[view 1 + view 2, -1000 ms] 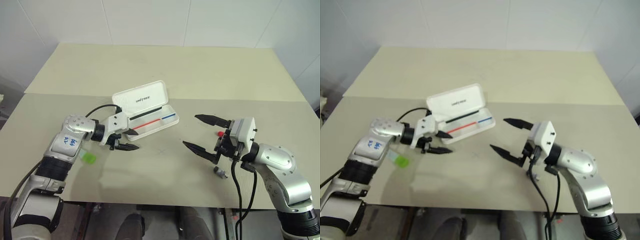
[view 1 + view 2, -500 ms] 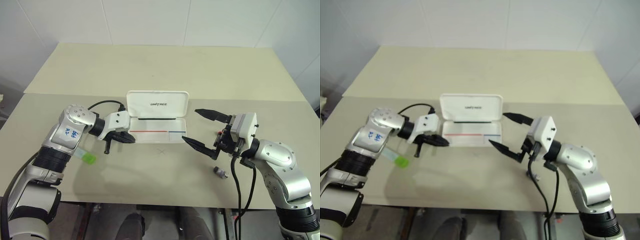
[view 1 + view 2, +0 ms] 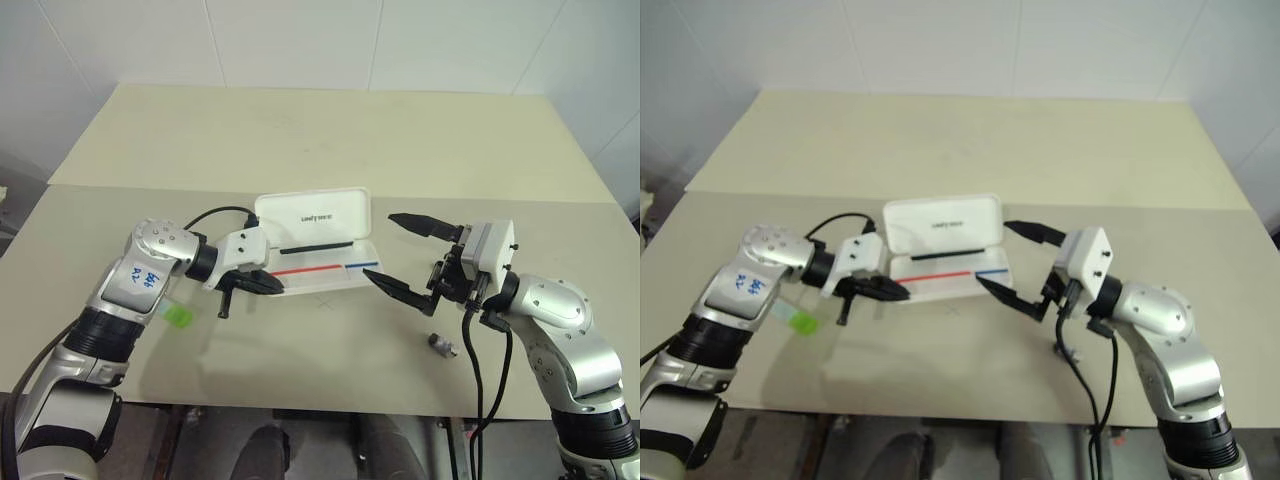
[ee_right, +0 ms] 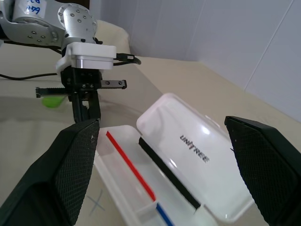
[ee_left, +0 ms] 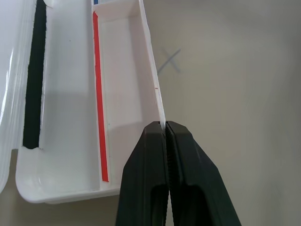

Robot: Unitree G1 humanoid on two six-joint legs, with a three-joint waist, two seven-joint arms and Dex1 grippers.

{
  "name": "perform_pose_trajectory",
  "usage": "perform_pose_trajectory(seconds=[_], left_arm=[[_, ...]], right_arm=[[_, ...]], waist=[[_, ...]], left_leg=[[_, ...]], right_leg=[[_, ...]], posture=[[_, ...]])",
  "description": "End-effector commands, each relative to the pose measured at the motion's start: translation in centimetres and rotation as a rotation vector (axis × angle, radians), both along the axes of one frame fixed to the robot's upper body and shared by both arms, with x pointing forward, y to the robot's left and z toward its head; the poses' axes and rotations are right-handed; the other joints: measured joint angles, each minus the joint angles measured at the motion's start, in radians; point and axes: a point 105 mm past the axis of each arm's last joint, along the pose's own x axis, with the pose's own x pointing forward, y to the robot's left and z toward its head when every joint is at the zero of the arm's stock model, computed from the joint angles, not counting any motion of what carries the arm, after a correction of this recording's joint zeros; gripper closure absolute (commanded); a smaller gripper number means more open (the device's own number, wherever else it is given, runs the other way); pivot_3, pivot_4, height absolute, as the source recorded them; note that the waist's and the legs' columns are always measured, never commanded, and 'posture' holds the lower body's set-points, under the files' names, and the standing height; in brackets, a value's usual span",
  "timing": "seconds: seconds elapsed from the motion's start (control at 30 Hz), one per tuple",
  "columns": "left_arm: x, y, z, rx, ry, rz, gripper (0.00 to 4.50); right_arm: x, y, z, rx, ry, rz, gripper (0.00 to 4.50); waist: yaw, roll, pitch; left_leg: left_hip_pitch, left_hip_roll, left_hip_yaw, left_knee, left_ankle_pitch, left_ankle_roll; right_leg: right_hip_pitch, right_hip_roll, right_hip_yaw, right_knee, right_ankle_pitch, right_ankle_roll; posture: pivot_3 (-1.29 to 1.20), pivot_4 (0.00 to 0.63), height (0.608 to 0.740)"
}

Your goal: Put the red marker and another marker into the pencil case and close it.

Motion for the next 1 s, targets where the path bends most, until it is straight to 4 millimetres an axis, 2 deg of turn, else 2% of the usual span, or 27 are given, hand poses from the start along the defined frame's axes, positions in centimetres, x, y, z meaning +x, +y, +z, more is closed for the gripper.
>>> perform_pose_trajectory(seconds=[0.03, 0.13, 0.33, 0.6, 0.63, 0.7, 0.83, 1.0], left_arm=[[-1.6, -0.6, 0.9, -0.026, -0.022, -0.063, 4.46], [-2.4, -0.1, 0.0, 0.002, -0.003, -0.072, 4.46], [-2.6, 0.7, -1.2, 0.046, -0.007, -0.062, 4.46], [-2.3, -0.3, -1.0, -0.006, 0.007, -0.053, 4.46], [-2.3, -0.4, -1.0, -0.014, 0.014, -0.052, 4.05], [-2.6, -0.6, -0.8, -0.029, 0.026, -0.062, 3.58], [-3.0, -0.6, -0.1, -0.068, 0.018, -0.076, 2.23], [-3.6, -0.3, 0.7, -0.096, 0.021, -0.099, 2.23]], right_arm=[[-0.4, 0.2, 0.8, -0.003, -0.029, 0.026, 0.0], [-0.3, 0.2, 0.8, -0.007, -0.029, 0.03, 0.0], [-0.3, 0.1, 1.0, -0.011, -0.028, 0.035, 0.0], [-0.4, 0.3, 0.9, -0.014, -0.021, 0.045, 0.0], [-0.4, 0.3, 0.9, -0.014, -0.02, 0.046, 0.0], [-0.3, 0.4, 0.9, -0.015, -0.019, 0.048, 0.0], [-0.1, 0.5, 0.7, -0.014, -0.013, 0.058, 0.0], [0.1, 0.7, 0.6, -0.009, -0.01, 0.07, 0.0]], waist=[[-0.001, 0.0, 0.0], [-0.001, 0.0, 0.0], [0.0, 0.0, 0.0], [0.0, 0.0, 0.0], [0.0, 0.0, 0.0], [0.0, 0.0, 0.0], [-0.001, 0.0, 0.0], [-0.001, 0.0, 0.0]], left_leg=[[0.0, 0.0, 0.0, 0.0, 0.0, 0.0], [0.001, 0.0, 0.0, 0.0, 0.0, 0.0], [0.001, 0.0, 0.0, 0.001, 0.0, 0.0], [0.001, 0.0, 0.0, 0.001, 0.0, 0.0], [0.0, 0.0, 0.0, 0.001, 0.0, 0.0], [0.0, 0.0, 0.0, 0.001, 0.0, 0.0], [0.001, 0.0, 0.0, 0.001, 0.0, 0.0], [0.001, 0.0, 0.0, 0.001, 0.0, 0.0]], right_leg=[[0.0, 0.0, 0.0, 0.0, 0.0, 0.0], [0.0, 0.0, 0.0, 0.001, 0.0, 0.0], [0.0, 0.0, 0.0, 0.001, 0.0, 0.0], [0.0, 0.0, 0.0, 0.001, 0.0, 0.0], [0.0, 0.0, 0.0, 0.002, 0.0, 0.0], [0.0, 0.0, 0.0, 0.002, 0.0, 0.0], [0.0, 0.0, 0.0, 0.002, 0.0, 0.0], [0.0, 0.0, 0.0, 0.002, 0.0, 0.0]], posture=[[0.0, 0.15, 0.74], [0.0, 0.15, 0.74], [0.0, 0.15, 0.74], [0.0, 0.15, 0.74], [0.0, 0.15, 0.74], [0.0, 0.15, 0.74], [0.0, 0.15, 0.74], [0.0, 0.15, 0.74]])
